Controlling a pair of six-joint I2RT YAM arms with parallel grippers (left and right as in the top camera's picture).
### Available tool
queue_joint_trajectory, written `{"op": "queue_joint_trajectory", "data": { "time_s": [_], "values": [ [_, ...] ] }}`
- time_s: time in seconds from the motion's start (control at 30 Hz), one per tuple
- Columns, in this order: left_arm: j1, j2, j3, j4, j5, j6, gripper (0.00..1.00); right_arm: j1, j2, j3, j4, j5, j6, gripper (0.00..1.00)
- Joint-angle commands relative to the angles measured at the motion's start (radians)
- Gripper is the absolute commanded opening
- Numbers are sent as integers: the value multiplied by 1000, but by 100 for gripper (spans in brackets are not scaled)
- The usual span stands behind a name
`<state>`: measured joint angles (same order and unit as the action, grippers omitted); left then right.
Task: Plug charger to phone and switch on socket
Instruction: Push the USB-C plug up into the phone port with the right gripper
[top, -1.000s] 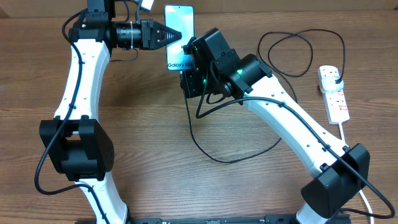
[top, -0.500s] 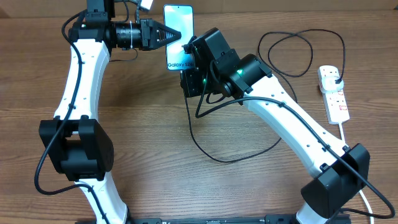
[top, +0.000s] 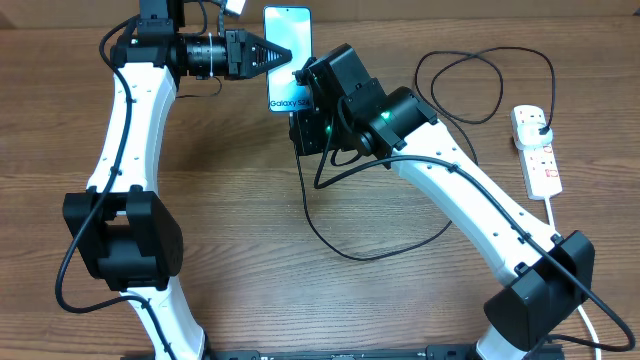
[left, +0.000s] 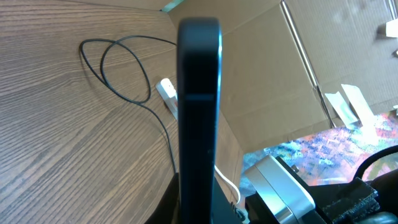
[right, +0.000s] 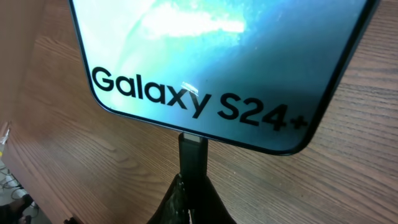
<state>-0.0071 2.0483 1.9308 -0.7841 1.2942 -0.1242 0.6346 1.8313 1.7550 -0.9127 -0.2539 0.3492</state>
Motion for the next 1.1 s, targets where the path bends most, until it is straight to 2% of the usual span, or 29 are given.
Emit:
{"op": "queue_joint_trajectory", "data": {
  "time_s": [0.0,0.33,0.8,1.07],
  "values": [
    [0,-14,15,7,56,24,4,-2,-49,27,7,-1,11,4],
    [5,-14,15,41,30,31,4,-2,-63,27,-14,-1,11,4],
    [6,-14,15,41,116,19,4,-2,-64,27,-8,-2,11,4],
    [6,-14,15,41,116,20,4,-2,-64,27,-3,-2,15,4]
  ]
}}
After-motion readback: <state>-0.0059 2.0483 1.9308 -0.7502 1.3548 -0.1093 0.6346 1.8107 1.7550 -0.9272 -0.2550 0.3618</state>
